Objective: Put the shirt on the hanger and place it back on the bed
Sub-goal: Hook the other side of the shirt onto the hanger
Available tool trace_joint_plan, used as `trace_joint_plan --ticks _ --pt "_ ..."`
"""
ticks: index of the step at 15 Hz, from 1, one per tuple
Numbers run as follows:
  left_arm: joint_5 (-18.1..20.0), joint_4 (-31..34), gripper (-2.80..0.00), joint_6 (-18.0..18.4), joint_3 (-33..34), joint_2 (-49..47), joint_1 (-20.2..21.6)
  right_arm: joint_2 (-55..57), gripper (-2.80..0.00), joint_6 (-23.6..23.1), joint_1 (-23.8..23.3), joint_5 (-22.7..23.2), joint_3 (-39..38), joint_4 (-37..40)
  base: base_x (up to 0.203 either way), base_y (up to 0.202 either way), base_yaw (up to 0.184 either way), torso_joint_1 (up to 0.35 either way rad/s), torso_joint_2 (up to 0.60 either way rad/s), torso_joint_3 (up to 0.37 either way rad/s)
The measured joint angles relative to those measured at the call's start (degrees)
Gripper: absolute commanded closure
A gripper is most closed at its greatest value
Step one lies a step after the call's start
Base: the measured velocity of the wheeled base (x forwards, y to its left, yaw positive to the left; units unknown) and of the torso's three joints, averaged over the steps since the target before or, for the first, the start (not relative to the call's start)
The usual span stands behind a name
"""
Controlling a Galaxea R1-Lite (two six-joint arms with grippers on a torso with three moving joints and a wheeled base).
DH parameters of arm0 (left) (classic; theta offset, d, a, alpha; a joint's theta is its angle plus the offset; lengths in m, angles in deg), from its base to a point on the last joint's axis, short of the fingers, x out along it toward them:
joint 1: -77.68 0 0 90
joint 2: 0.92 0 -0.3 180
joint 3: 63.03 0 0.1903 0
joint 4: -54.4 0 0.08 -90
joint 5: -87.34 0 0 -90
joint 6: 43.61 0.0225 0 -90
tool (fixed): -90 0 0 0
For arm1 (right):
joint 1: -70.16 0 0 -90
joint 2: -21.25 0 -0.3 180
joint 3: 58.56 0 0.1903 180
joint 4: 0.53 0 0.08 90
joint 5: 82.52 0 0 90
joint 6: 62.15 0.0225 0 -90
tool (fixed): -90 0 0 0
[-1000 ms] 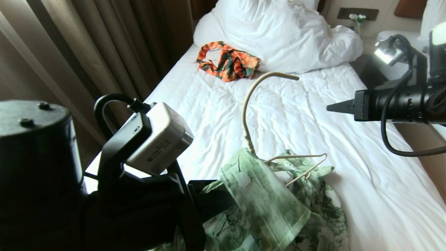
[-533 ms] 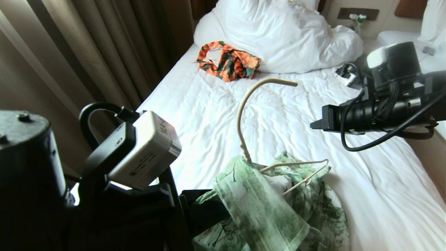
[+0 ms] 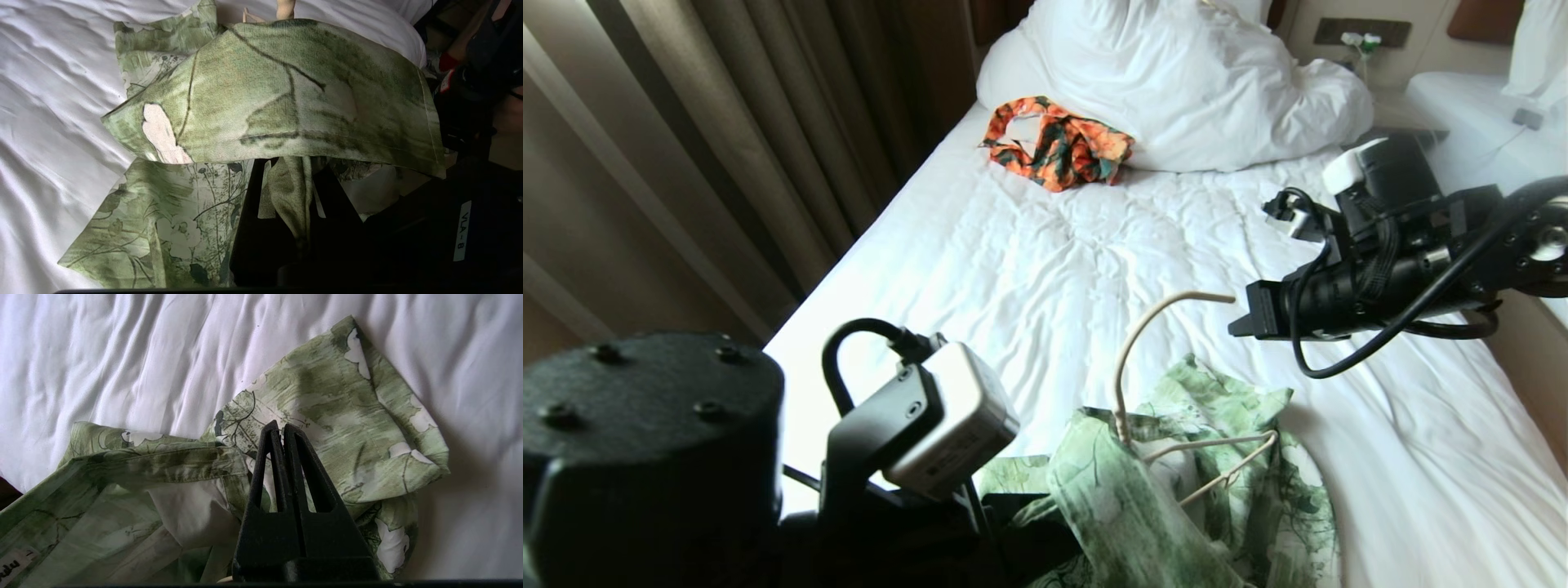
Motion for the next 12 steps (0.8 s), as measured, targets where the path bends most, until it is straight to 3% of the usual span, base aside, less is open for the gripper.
trace_joint_plan --ticks 2,6,7,12 --pt "0.05 -1.53 0.0 -0.01 1.17 -2.5 -0.02 1.9 0.0 0.01 1.66 0.0 0.67 0.87 0.0 0.0 0.0 0.0 0.0 0.0" --pt "0.07 -12.33 0.0 0.21 4.62 -9.23 -0.07 5.69 0.0 0.01 3.52 0.89 0.98 2.98 0.0 0.0 0.0 0.0 0.0 0.0" --pt "0.03 -14.28 0.0 0.22 5.5 -10.53 -0.32 6.42 -2.8 0.06 3.72 1.84 1.01 3.41 0.0 0.0 0.0 0.0 0.0 0.0" --pt "0.05 -15.08 0.0 0.08 7.41 -12.44 -1.65 8.72 -2.8 0.17 5.31 5.28 1.01 3.44 0.0 0.0 0.0 0.0 0.0 0.0"
